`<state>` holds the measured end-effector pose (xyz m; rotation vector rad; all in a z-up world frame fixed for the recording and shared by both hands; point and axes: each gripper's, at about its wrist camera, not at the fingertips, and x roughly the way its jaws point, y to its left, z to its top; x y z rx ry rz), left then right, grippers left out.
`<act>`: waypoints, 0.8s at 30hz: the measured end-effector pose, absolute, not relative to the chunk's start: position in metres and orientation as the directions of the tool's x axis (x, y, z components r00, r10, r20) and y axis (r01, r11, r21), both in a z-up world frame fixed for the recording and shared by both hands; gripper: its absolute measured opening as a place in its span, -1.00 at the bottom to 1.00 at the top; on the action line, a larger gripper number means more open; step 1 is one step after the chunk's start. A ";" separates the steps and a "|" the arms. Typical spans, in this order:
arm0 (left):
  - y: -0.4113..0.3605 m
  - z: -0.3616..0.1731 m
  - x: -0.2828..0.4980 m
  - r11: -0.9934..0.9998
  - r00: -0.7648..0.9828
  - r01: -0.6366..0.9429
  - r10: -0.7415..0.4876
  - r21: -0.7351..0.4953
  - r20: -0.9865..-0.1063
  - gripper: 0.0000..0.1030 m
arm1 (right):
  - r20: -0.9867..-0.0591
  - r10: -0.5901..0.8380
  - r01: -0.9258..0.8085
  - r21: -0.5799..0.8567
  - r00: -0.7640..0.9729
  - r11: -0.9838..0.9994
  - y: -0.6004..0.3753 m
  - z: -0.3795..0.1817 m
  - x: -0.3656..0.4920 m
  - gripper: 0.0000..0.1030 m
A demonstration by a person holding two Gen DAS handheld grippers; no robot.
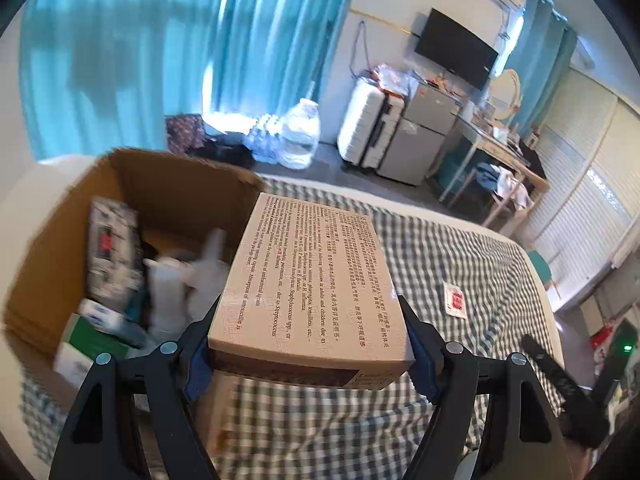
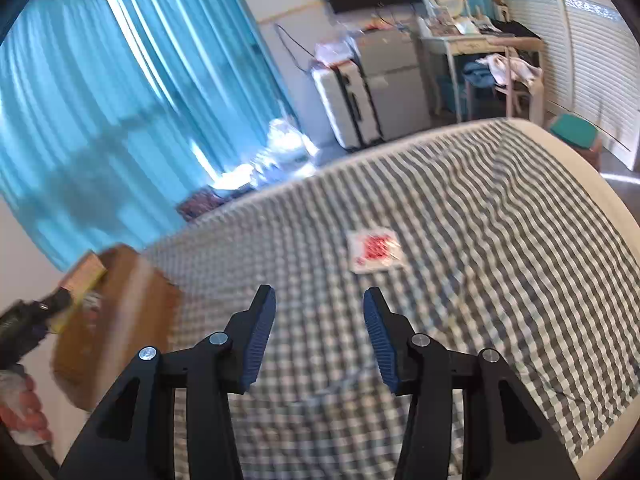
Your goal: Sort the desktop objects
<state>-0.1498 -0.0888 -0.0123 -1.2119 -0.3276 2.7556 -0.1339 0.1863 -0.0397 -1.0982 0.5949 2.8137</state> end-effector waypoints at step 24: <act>0.045 -0.153 -0.287 -0.967 -0.510 -0.110 0.252 -0.229 -0.822 0.54 | -0.755 0.020 -0.203 0.150 -0.655 -0.968 0.221 -0.168 -0.295 -0.02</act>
